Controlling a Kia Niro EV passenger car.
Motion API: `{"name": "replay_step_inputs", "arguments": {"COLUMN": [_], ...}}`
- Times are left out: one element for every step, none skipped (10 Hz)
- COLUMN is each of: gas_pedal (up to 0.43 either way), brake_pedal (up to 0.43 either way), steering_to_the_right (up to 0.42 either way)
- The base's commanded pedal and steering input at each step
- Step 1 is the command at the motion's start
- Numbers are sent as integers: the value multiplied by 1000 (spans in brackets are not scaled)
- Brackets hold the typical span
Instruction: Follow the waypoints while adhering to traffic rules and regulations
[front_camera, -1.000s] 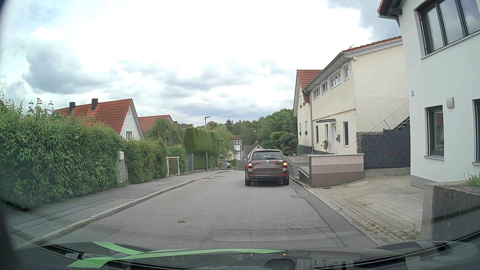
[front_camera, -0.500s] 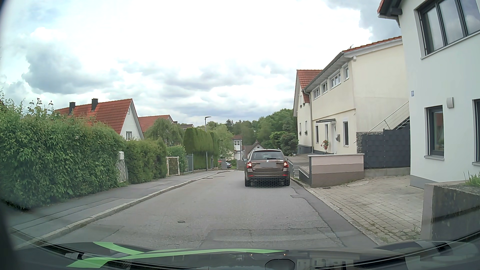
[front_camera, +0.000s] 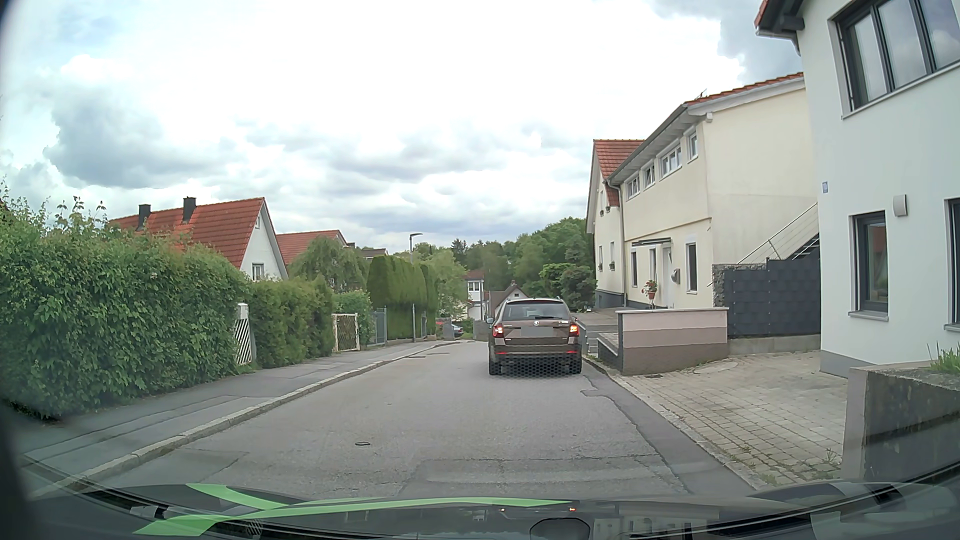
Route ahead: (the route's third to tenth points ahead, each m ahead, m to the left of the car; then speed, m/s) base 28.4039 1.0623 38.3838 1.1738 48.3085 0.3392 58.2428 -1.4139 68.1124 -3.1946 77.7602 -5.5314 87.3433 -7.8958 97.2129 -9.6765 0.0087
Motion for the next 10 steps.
{"name": "replay_step_inputs", "arguments": {"gas_pedal": [0,0,0,0,0,0,0,0,0,0], "brake_pedal": [146,165,165,165,165,165,165,165,165,165], "steering_to_the_right": [4,4,4,4,4,4,4,4,4,4]}}
